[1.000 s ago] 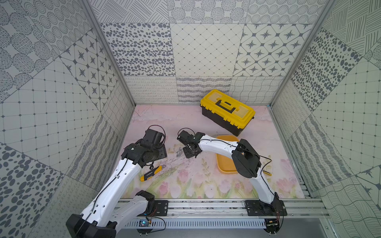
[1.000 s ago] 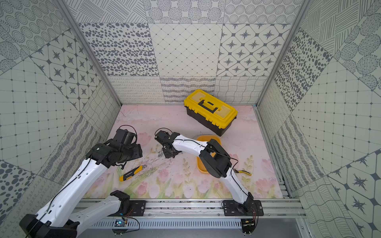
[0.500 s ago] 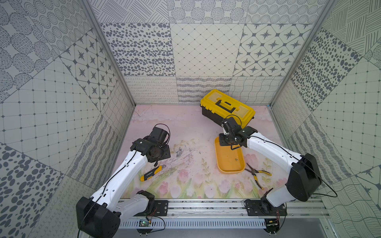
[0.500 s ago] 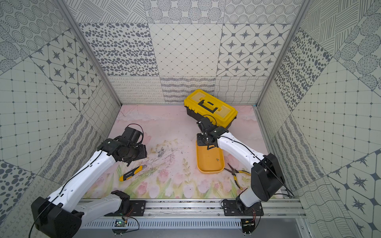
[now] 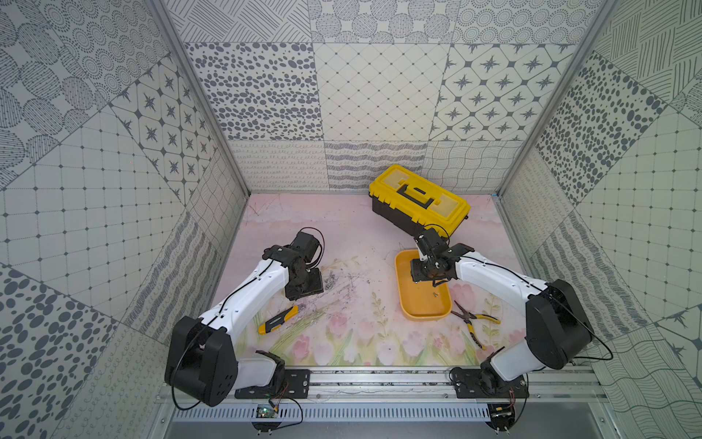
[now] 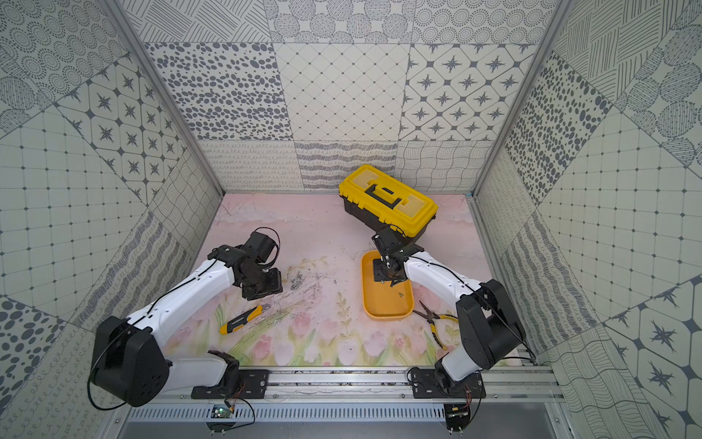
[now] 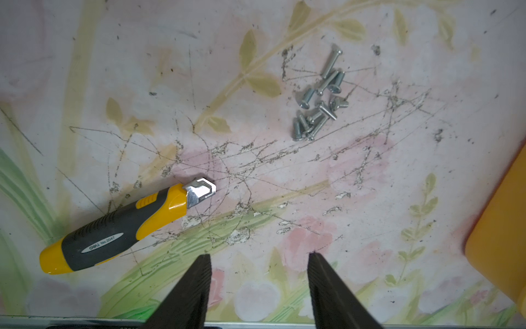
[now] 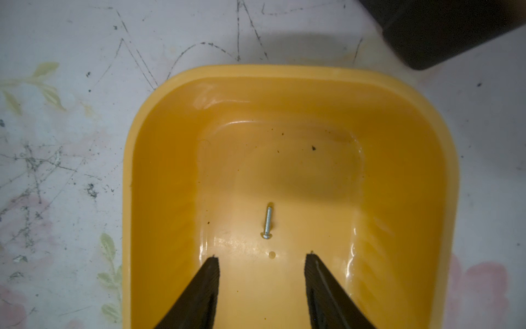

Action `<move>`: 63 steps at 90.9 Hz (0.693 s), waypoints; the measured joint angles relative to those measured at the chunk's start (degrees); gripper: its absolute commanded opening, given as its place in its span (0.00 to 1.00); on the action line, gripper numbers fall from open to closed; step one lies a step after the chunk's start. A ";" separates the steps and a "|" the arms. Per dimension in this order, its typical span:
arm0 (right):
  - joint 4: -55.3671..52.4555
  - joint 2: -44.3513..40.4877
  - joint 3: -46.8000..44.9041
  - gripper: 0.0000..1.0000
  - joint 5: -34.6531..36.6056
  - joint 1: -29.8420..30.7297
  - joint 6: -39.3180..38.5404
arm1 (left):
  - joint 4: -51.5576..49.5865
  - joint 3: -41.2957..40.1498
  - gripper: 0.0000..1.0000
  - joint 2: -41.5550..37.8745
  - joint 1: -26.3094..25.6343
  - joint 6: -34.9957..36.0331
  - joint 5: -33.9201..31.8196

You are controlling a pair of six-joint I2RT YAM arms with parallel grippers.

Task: Put the screws on the desktop into the storage box
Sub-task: Place the screw in the storage box, then pick up the screw from the center of the board.

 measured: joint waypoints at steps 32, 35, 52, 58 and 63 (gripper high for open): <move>6.93 -13.73 -5.86 0.65 -0.72 0.07 -3.61 | -0.83 5.68 0.45 8.63 0.00 1.09 2.10; 7.37 -14.03 -6.21 0.64 -0.81 0.07 -3.72 | -1.09 6.27 0.44 9.49 0.00 1.20 2.14; 8.90 -14.10 -7.76 0.64 -0.87 0.07 -4.48 | -2.14 8.92 0.34 13.73 0.00 2.49 2.67; 9.18 -14.10 -8.04 0.64 -0.90 0.04 -4.59 | -2.29 9.66 0.33 15.65 0.00 2.84 2.97; 9.38 -14.08 -8.11 0.64 -0.92 0.04 -4.68 | -2.40 10.19 0.33 17.14 0.00 3.15 3.15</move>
